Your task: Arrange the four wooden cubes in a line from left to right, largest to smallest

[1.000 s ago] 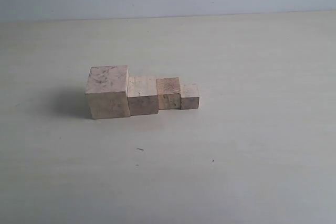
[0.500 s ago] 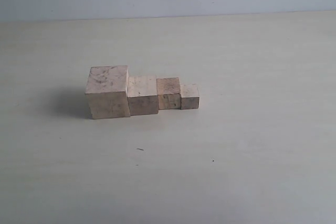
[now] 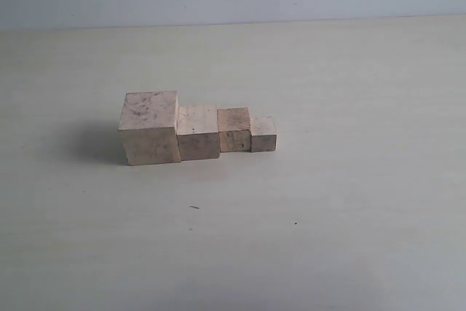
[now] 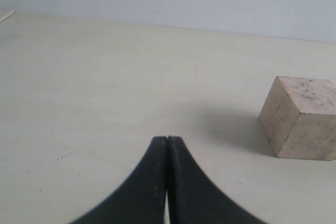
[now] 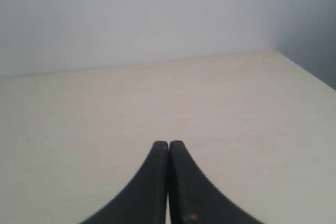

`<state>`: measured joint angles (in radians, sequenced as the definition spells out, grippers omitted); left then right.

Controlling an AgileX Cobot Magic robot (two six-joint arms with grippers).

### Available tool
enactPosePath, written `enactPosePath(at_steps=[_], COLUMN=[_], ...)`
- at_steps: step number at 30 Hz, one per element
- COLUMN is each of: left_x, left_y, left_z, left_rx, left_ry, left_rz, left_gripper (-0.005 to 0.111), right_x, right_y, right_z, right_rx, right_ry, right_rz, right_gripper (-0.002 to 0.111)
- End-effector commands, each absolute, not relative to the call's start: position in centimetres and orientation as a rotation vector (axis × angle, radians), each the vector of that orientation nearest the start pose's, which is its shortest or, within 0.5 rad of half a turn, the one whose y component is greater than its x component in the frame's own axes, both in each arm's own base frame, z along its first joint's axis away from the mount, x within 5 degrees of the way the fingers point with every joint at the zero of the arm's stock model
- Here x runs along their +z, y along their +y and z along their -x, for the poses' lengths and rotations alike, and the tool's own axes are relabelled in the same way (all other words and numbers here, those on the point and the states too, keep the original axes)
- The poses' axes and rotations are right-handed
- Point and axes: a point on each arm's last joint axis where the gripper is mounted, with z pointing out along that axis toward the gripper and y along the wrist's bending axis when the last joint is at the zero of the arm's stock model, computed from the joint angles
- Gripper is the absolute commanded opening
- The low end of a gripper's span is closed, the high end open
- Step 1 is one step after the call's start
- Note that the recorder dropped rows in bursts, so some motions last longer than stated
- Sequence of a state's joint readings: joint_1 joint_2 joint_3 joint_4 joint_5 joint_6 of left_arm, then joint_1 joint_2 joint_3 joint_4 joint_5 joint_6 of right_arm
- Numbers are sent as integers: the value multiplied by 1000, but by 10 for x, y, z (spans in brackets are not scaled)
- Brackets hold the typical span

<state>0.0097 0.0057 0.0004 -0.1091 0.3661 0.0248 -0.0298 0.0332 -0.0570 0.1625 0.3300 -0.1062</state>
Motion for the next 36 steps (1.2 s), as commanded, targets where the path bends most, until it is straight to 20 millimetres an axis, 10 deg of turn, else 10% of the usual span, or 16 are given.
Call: enactPosePath(at_steps=[1, 36], left_x=[181, 181], left_y=[-3, -3], left_z=[-53, -53], left_rx=[-88, -88], left_ry=[1838, 1838], left_rz=[51, 51], left_gripper=[0, 0], right_x=[186, 183], right_y=[4, 4], right_z=[-55, -53], right_rx=[79, 68], right_ry=[1789, 1823], right_rz=[-29, 4], right_gripper=[0, 0])
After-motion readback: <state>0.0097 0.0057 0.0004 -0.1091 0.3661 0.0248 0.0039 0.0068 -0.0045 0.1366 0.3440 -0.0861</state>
